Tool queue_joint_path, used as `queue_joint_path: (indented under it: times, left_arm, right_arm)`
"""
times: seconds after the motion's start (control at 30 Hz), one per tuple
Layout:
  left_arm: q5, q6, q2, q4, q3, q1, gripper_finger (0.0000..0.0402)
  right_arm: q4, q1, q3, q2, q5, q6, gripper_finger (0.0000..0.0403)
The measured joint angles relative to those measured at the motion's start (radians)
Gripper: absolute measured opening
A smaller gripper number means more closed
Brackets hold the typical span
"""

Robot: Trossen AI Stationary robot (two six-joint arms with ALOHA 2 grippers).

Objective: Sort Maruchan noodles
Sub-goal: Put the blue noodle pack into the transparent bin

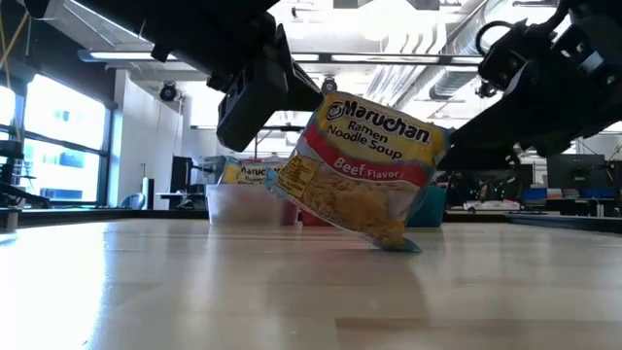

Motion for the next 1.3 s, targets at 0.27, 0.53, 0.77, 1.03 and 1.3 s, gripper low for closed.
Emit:
queue_joint_path:
  times: [0.27,0.53,0.77,1.03,1.3]
  left_arm:
    - [-0.013,-0.059,0.001,-0.001,0.000,0.000,0.0000]
    - [-0.016,-0.120,0.001,-0.002,0.000,0.003,0.0000]
    - [-0.066,-0.171,0.001,-0.004,0.000,0.003,0.0000]
    - [-0.035,-0.247,0.001,-0.007,0.000,0.007,0.0000]
    - [-0.042,-0.303,0.001,-0.016,0.000,0.005,0.0000]
  right_arm:
    - [0.367,0.014,0.075,0.318,0.033,-0.067,0.0240]
    - [0.534,-0.034,0.177,0.517,0.020,-0.074,0.0240]
    - [0.533,-0.033,0.246,0.603,0.035,-0.081,0.0226]
    - [0.572,-0.034,0.248,0.612,0.051,-0.081,0.0157]
    - [0.603,-0.027,0.244,0.613,0.051,-0.102,0.0132]
